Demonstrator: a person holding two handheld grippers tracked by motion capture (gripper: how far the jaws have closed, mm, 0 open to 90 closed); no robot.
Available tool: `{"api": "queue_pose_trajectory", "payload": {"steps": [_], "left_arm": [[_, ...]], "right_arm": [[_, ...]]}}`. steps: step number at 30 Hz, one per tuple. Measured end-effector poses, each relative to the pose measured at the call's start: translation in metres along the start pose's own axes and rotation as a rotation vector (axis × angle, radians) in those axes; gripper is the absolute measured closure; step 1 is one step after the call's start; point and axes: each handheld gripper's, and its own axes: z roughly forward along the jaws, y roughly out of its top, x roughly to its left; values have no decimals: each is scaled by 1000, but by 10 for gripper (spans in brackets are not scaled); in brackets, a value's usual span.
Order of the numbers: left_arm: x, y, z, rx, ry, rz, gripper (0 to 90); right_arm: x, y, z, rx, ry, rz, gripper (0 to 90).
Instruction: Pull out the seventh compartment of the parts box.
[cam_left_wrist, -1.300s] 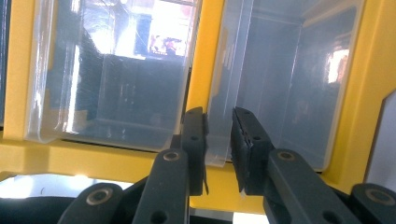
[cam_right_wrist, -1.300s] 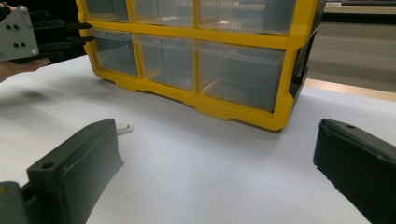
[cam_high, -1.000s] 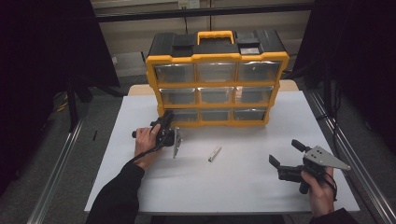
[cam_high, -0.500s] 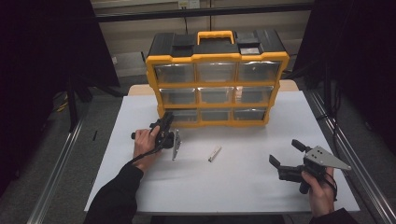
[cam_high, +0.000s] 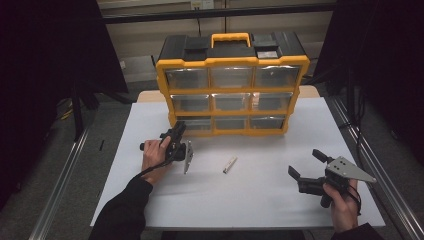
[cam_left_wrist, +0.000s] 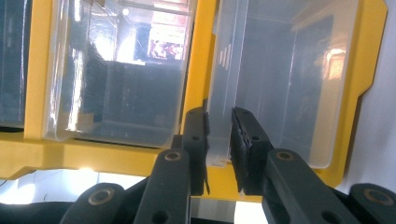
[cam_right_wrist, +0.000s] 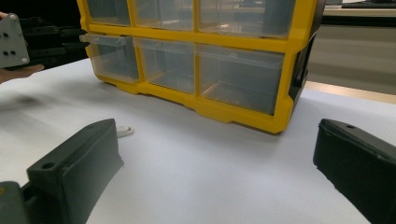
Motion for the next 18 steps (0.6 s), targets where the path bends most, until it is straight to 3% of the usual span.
{"api": "queue_pose_trajectory", "payload": {"steps": [8,9,10,11,12,13,14,15,16,17,18], "left_arm": [[-1,-1,-3,0,7,-15,772],[-2,0,-1,-35,22,-28,772],[1,1,-5,4,-6,5,772],[-2,0,-4,-29,11,-43,771],[1,0,-7,-9,-1,4,771],[2,0,-8,-7,10,-9,769],[-1,0,-6,-47,19,-50,768],[2,1,-10,-2,4,5,769],[2,1,-10,-2,4,5,769],[-1,0,-8,-37,4,-38,769],[-1,0,-8,-37,4,-38,770]], "right_arm": [[0,0,0,-3,-4,2,0],[0,0,0,-3,-4,1,0],[0,0,0,-1,-3,0,0],[0,0,0,-3,-4,2,0],[0,0,0,-4,-3,2,0],[1,0,0,-3,-3,4,0],[0,0,0,-4,-4,1,0],[0,0,0,-3,-3,1,0],[0,0,0,-3,-3,1,0],[1,0,0,-3,-3,1,0],[1,0,0,-4,-3,0,0]]}}
